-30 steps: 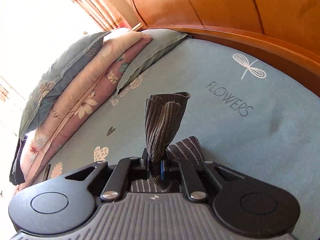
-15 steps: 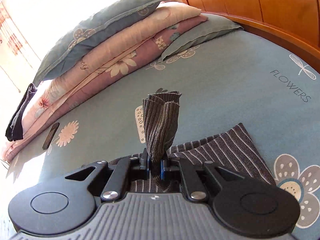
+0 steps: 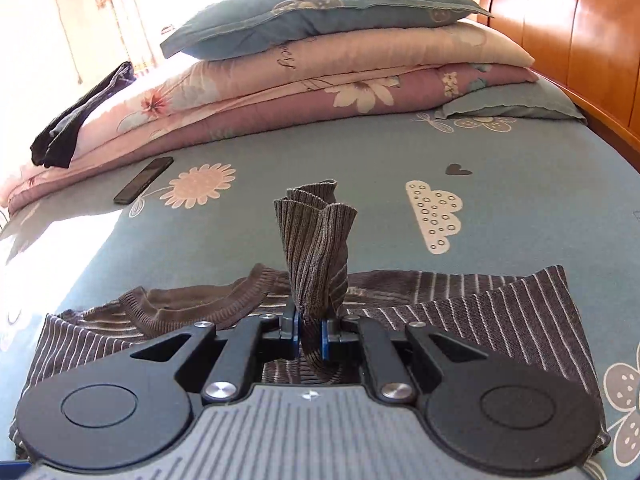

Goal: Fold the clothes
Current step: 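Lift the held cuff and carry it across the sweater toward the collar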

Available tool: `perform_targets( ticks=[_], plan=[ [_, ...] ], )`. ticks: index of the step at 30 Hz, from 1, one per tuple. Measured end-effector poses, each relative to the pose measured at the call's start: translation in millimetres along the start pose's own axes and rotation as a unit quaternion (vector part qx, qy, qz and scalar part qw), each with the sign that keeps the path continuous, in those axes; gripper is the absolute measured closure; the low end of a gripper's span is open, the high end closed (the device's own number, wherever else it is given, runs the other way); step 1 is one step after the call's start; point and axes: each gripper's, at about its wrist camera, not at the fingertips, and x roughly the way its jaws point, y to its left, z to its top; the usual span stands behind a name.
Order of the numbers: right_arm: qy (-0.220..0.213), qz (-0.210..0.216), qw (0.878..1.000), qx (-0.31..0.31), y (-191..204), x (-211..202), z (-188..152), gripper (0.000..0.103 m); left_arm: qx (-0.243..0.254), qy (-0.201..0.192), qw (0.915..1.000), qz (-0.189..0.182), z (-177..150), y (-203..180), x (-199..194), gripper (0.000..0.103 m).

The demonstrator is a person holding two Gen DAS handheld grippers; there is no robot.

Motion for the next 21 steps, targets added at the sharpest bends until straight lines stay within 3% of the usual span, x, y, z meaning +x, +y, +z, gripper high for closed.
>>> perform_targets(
  ticks=[13, 21],
  plan=[
    [0.005, 0.020, 0.992, -0.121, 109, 14, -22, 0.092, -0.038, -0.016, 0.9988, 0.027, -7, 51, -29, 0.034],
    [-0.003, 0.020, 0.978, -0.206, 156, 18, -50, 0.092, -0.053, -0.023, 0.9977, 0.035, -11, 71, -40, 0.034]
  ],
)
